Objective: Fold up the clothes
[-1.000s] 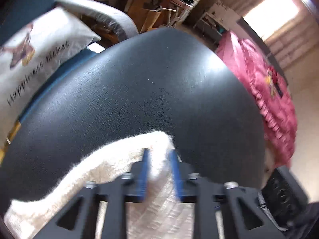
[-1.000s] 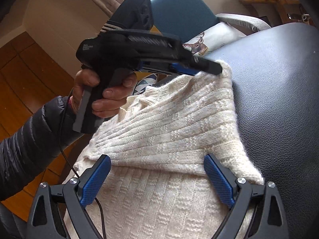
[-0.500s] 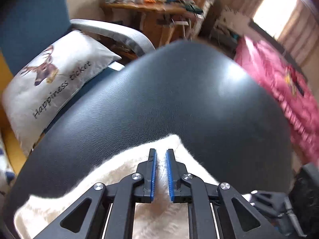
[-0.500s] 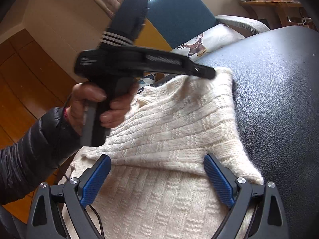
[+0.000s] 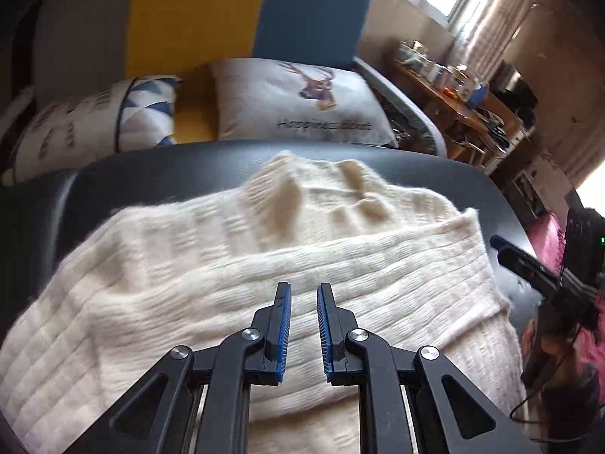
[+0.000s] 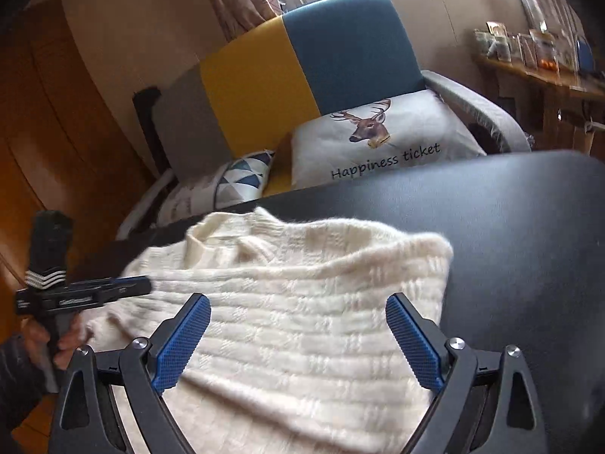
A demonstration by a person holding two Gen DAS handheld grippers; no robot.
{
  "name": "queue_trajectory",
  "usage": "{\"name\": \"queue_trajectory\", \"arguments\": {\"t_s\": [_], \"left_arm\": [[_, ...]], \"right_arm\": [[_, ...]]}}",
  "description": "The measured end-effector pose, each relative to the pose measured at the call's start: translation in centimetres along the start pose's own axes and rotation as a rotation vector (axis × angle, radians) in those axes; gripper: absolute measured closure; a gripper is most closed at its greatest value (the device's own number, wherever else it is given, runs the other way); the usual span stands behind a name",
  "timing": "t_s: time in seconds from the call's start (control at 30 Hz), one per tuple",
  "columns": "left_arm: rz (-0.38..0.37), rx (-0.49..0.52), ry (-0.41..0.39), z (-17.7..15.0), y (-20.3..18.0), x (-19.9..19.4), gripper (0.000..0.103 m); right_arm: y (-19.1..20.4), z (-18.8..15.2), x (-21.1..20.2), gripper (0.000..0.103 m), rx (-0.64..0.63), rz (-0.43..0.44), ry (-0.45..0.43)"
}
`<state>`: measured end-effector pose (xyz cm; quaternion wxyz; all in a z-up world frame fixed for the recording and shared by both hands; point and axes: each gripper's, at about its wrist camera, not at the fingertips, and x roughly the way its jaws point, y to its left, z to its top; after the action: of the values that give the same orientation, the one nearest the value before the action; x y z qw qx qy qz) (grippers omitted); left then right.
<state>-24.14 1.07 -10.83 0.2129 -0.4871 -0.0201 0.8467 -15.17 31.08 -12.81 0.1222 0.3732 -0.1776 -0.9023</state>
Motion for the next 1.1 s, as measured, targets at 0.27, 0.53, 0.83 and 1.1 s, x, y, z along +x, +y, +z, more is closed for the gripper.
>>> {"name": "queue_trajectory", "arguments": {"t_s": [0.27,0.53,0.83,1.1], "left_arm": [[-0.004,-0.146,-0.007,-3.1,6.9,-1.2,0.089],[-0.150,-0.474,-0.110,-6.0,11.7,-6.4,0.066],[-0.180,-0.395,-0.172,-4.2,11.4,-9.7,0.066],[-0.425,-0.142,0.020,6.6,0.8,-1.5,0.045]], "right_arm": [[0.0,2.0,5.1,0.008,-0.138,-0.206,0.098],[3.0,3.7,5.4,0.010,-0.233,-0.314,0.091],[11.4,4.3,9.1,0.011,-0.299,-0.023,0.167],[9.0,2.2,10.2,0.010,-0.256,0.060,0.204]]}}
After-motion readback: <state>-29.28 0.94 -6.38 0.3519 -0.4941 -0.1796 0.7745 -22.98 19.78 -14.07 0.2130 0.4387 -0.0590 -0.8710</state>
